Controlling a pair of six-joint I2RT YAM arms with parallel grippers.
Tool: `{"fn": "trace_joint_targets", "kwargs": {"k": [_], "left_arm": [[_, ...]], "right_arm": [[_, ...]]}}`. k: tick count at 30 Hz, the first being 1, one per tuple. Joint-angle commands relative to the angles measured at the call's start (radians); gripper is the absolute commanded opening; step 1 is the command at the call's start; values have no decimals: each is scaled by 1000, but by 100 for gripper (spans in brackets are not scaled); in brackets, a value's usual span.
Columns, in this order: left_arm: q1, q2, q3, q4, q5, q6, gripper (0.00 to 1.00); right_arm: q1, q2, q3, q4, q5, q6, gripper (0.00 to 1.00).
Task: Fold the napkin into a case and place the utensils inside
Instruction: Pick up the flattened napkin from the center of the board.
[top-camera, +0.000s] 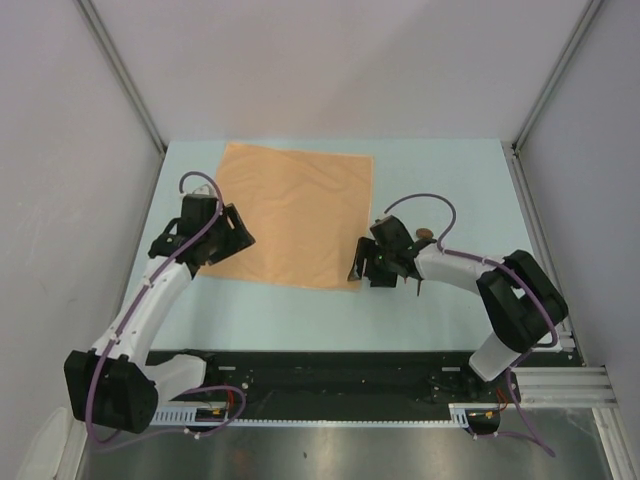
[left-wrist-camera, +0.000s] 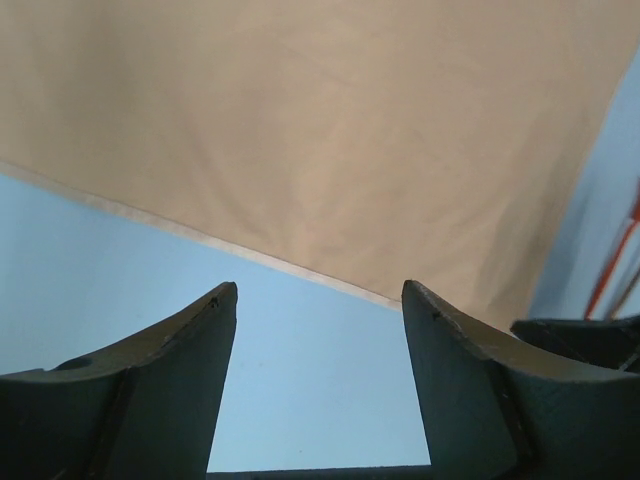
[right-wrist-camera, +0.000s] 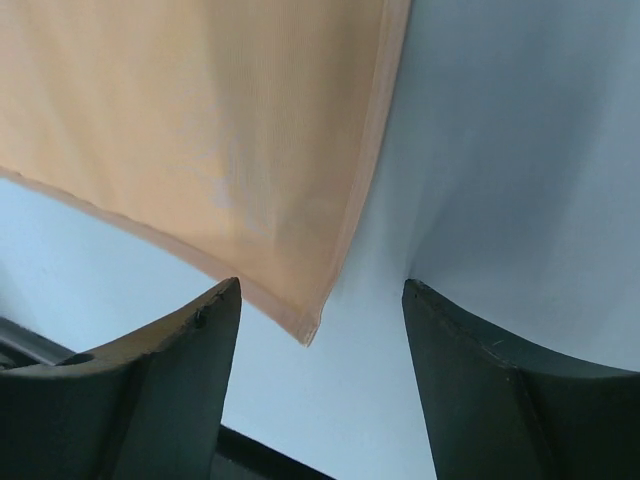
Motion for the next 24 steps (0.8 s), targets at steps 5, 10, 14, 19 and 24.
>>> {"fn": "trace_joint_targets", "kwargs": {"k": [5,10,14,19,24], "left_arm": [[-3,-213,-18,-70,-351,-3,74],[-2,-105,11,-168,-458,-68,68],[24,20,-18,-171,-379,-98,69],[212,86,-197,-151,-198,-224,61],[249,49,-226,-165,-314,-325,59]], "right_arm": [[9,-28,-143,199,-53,150,56],[-77,-61,-195,173,-98,138,3],[-137,-148,-219,81,-25,0,0],[-190,-175,-259,99,-61,-100,0],[-209,-178,-281,197,-175,-112,8]]}}
